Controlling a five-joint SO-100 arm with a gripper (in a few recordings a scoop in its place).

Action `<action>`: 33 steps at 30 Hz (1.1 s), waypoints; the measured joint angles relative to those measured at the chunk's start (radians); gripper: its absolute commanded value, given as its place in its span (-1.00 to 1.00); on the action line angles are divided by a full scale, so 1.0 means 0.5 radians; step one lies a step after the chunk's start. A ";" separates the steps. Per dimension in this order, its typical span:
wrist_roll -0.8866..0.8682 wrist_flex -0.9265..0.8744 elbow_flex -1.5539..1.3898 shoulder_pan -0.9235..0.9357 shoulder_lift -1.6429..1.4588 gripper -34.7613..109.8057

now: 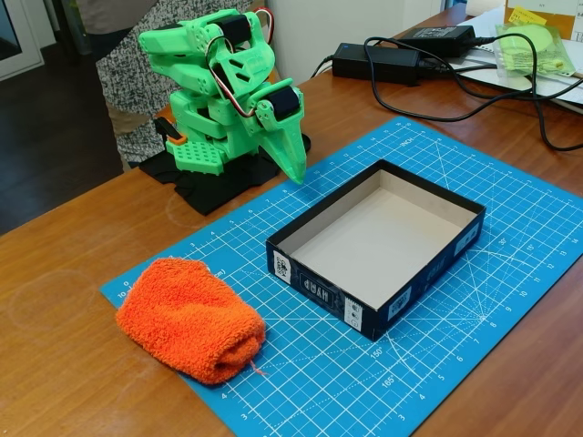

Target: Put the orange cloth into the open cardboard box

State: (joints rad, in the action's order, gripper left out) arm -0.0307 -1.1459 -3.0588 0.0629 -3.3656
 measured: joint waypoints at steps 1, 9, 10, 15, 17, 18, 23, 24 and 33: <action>0.000 0.000 0.000 0.000 0.000 -0.53; 0.000 0.000 0.000 0.000 0.000 -0.53; 0.000 0.000 0.000 0.000 0.000 -0.53; 0.000 0.000 0.000 0.000 0.000 -0.53; 0.000 0.000 0.000 -0.006 0.000 -0.53; 0.000 0.000 0.000 -0.009 0.000 -0.53; 0.000 0.000 0.000 -0.006 0.000 -0.53; 0.000 0.000 0.000 -0.006 0.000 -0.49; 0.006 0.098 0.359 0.316 0.077 -0.04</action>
State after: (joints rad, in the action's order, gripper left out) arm -0.0276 -1.0968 -2.8793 0.2209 -3.3272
